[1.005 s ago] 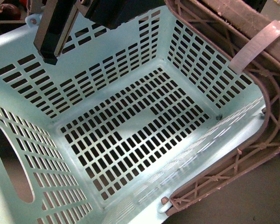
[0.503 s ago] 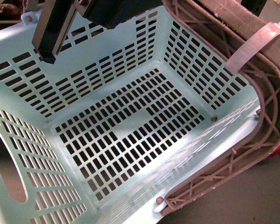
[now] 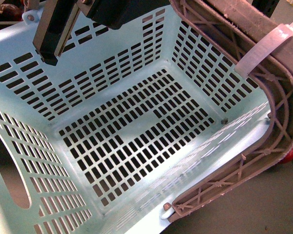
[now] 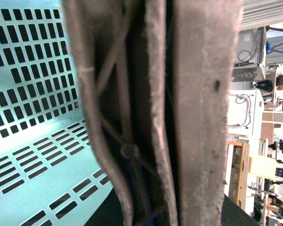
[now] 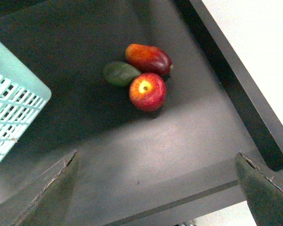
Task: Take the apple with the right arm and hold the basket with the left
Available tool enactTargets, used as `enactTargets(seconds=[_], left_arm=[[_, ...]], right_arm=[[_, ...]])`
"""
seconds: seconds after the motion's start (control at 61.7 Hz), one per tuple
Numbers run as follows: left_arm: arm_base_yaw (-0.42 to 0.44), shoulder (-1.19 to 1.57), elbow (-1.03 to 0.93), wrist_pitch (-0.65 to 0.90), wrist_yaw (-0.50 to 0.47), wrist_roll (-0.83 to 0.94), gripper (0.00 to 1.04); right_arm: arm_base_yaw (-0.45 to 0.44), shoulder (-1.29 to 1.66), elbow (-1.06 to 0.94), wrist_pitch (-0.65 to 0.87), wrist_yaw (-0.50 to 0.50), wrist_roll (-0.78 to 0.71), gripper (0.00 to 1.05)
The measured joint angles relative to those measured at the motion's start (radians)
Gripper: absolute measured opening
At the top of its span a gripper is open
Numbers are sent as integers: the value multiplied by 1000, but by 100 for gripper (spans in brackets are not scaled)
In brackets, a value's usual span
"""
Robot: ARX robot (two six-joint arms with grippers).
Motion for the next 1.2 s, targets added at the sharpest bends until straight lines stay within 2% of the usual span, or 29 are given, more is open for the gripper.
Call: enactTargets(seconds=[0.259,0.405,0.551,0.665,0.859,1.2], left_arm=[[0,0,0,0,3,1,17],[0,0,0,0,1,2,17],[0,0,0,0,3,2,17],[0,0,0,0,3,2,17],[0,0,0,0,3,2,17],[0,0,0,0,3,2,17]], right_arm=[[-118,486,32,365,-66,-173,96],[-123,853,106,625,-51,-282,96],[-103,1152,183,818,-6,-356,96],[-62,1373,273,854,19,-378,96],[10,1587,395,846,64,-383,96],[85,1751,566,790,85,-349,96]])
